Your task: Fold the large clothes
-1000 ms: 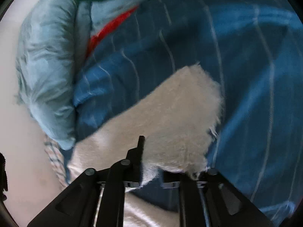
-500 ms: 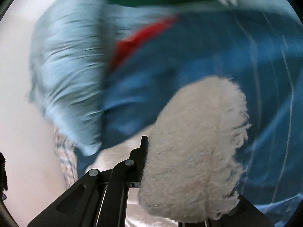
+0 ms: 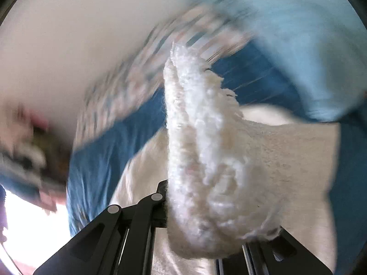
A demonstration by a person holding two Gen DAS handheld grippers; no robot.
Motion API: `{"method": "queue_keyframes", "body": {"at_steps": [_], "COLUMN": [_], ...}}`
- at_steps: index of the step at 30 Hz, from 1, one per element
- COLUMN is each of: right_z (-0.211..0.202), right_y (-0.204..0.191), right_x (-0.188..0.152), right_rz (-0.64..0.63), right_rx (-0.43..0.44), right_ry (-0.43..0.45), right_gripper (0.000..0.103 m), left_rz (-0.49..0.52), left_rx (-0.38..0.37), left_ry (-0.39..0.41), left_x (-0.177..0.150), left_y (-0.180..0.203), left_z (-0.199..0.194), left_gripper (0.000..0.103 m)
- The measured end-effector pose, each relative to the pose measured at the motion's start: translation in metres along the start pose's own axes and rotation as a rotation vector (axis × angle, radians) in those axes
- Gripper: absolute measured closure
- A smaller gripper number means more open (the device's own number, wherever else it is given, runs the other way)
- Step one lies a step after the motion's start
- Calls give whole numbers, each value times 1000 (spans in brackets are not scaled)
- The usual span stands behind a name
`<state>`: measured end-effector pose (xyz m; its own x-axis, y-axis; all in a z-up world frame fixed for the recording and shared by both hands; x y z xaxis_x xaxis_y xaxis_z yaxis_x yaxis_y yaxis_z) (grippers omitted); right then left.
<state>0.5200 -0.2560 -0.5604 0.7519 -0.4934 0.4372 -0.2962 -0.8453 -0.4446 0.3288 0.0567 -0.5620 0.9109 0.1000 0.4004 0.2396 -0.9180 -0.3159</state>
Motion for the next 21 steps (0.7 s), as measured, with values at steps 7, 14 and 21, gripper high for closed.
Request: {"method": "queue_keyframes", "body": {"at_steps": [7,14,21], "right_z": [172,113,16], "right_y": [-92,-99,74], "right_x": [-156,-170,-149], "right_rz": [-411,-255,140], "right_rx": [-139,111,-178], "right_ry": [-396,-409,-284], "right_gripper": [81,39,39], "left_rz": [-46,-99,-98], "left_rx": [83,56,-15], "left_ry": [-23,-61,-56], "left_x": [-14,-23,-18], "left_y": [-71,-98,-73], "left_z": [27,26,12], "left_gripper": [0,0,0]}}
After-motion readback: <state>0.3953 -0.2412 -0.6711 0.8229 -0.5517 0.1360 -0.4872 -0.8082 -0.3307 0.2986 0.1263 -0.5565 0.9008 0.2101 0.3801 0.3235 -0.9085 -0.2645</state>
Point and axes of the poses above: each gripper's, at about its wrist camera, not at the fingertips, and z roughly the way its jaws point, y to its right, x to its top, the point moved 9 cm from there along z, roughly the way its jaws point, and after that the axes turned 5 degrees about y, right-handed, at the moved point
